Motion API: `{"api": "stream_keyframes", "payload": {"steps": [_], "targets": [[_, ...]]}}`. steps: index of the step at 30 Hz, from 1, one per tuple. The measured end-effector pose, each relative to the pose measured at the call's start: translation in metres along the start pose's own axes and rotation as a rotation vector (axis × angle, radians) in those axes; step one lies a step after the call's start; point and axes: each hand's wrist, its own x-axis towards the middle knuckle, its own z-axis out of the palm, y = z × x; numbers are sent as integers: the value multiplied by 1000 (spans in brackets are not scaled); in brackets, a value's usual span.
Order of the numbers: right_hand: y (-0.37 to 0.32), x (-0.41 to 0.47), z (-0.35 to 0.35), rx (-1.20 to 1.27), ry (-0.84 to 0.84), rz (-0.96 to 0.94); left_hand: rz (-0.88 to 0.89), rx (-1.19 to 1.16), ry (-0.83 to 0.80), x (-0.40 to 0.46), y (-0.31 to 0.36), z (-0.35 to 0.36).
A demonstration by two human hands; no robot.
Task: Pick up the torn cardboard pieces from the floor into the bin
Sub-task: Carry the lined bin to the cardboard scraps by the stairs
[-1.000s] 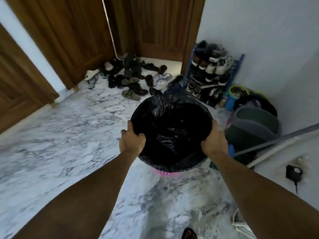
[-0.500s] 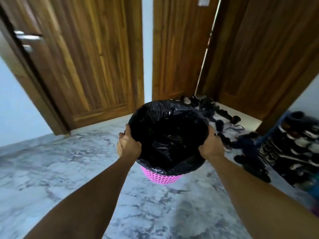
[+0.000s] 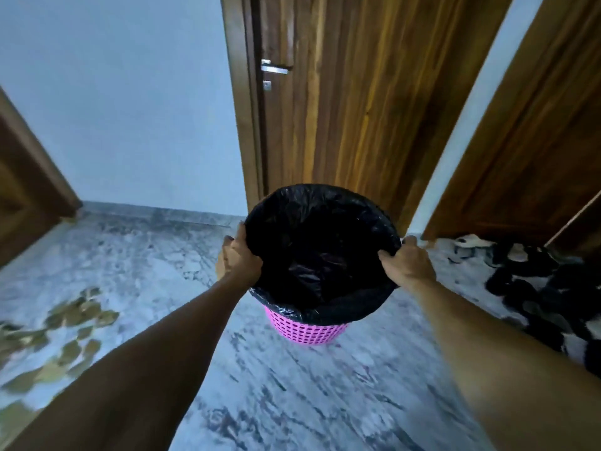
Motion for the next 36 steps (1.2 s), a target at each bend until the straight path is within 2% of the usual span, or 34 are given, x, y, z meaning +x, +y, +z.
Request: {"api": "stream_keyframes", "payload": {"steps": [6, 13, 18, 22, 26, 31, 36], "targets": [[-102, 51, 48, -23, -136, -230, -180, -44, 141, 48, -44, -37], [-235, 58, 141, -88, -229, -449, -376, -60, 311, 88, -134, -93], [-329, 36, 217, -146, -240, -551, -474, -35, 381, 118, -214, -145], [-407, 18, 275, -221, -323, -624, -561, -9, 425, 142, -274, -188], [-476, -14, 310, -263, -348, -713, -609, -27, 490, 161, -326, -228], [-550, -41, 358, -293, -395, -809, -696, -4, 568, 178, -377, -266], [-622, -63, 413, -333, -475, -984, -807, 2, 644, 193, -423, -293]]}}
